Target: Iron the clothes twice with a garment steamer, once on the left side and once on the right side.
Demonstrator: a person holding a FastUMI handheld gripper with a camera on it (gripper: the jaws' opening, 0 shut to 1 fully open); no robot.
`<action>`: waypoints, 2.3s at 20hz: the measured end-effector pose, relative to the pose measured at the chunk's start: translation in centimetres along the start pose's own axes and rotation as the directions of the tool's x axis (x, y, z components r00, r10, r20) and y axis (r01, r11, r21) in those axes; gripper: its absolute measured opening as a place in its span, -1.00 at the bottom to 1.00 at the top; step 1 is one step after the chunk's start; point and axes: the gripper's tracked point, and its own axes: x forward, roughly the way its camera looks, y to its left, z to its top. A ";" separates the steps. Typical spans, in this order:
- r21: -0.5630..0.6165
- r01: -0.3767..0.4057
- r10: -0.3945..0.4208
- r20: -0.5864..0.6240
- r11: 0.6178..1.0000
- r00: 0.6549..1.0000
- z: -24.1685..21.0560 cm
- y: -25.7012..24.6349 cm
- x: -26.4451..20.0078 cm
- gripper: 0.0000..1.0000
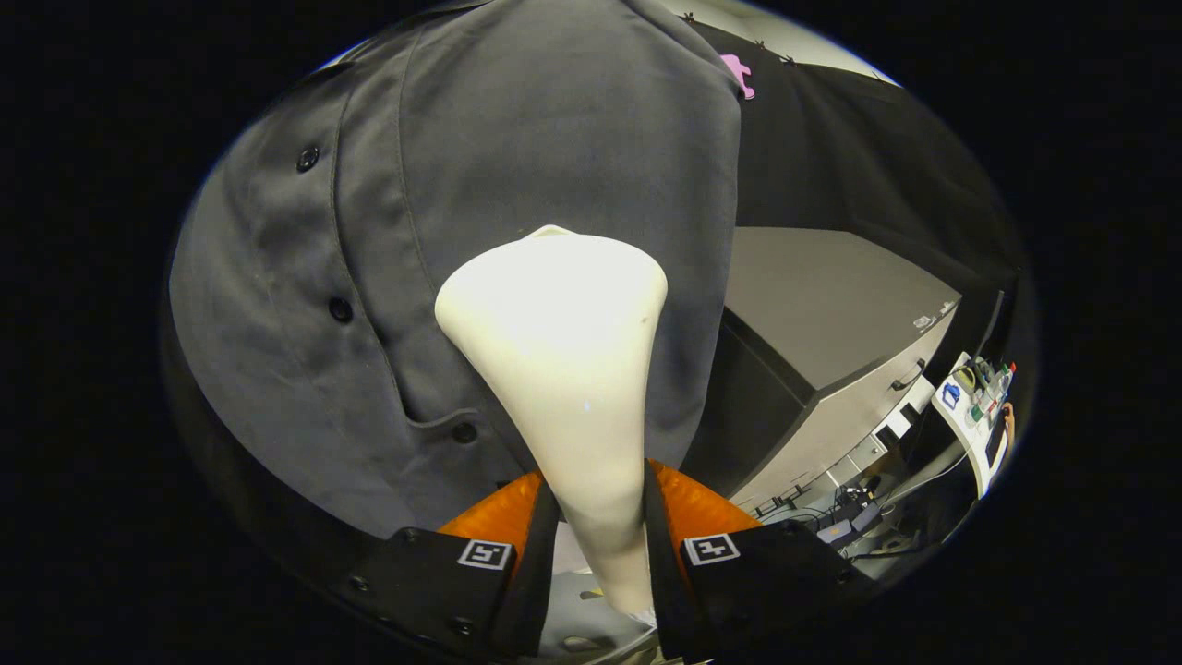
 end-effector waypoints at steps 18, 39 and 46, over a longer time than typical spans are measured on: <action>-0.022 0.026 -0.029 -0.155 0.999 0.987 -8.9 -1.1 3.6 0.07; 0.060 0.063 -0.054 -0.132 0.996 0.990 -9.7 -0.6 -2.7 0.08; 0.079 0.048 -0.050 0.024 0.996 0.998 -2.2 0.0 -9.4 0.08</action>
